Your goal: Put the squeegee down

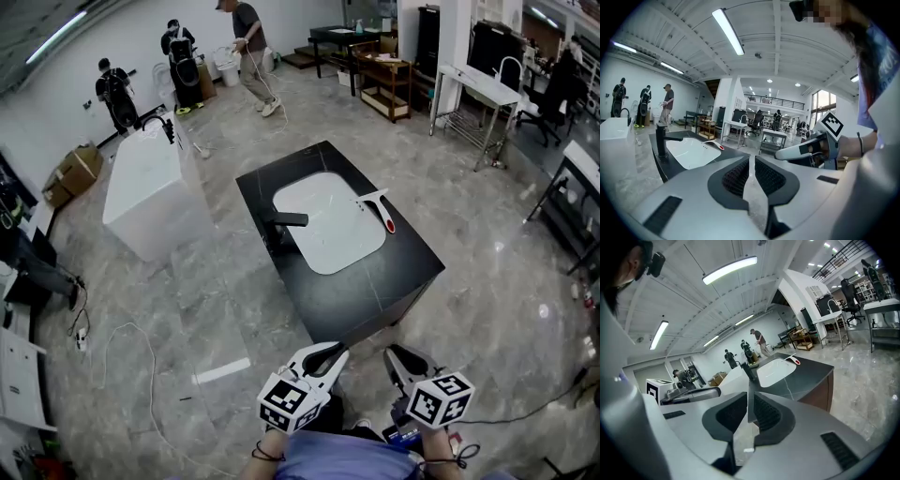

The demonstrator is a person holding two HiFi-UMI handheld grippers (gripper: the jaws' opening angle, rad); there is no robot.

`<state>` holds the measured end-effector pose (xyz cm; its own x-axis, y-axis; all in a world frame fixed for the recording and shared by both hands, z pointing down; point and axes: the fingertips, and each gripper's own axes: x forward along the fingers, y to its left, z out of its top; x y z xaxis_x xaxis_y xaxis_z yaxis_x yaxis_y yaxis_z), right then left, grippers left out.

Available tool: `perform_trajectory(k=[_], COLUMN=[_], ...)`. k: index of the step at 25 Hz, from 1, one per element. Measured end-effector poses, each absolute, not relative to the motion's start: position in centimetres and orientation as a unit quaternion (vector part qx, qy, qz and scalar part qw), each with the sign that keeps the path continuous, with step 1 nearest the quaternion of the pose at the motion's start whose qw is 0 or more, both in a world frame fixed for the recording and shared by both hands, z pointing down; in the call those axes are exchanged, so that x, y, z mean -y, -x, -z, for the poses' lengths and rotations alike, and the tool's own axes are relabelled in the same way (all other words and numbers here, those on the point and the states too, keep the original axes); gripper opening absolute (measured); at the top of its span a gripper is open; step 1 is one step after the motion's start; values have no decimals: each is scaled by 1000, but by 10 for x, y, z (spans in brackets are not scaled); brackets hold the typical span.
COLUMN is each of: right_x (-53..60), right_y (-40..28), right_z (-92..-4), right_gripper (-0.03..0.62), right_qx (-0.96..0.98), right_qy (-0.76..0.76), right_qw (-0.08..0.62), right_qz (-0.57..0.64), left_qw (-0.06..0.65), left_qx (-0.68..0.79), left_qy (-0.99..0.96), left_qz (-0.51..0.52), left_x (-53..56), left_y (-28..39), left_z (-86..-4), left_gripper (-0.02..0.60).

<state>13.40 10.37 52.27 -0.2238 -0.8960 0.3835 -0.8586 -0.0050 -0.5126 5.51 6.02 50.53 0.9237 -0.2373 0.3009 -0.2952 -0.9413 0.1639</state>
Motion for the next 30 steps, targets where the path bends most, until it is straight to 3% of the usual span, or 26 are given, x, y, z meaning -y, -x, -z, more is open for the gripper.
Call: perform_trajectory(k=[30], right_x=[-224], right_y=[-104], right_z=[-514], right_gripper=[32], right_qx=[-746], right_qy=[592], right_qw=[7], right_qz=[306], left_qw=[79], left_qx=[156], left_qy=[-976], left_qz=[-129], left_x=[-188], left_y=[-31], left_z=[-493], left_gripper=[48])
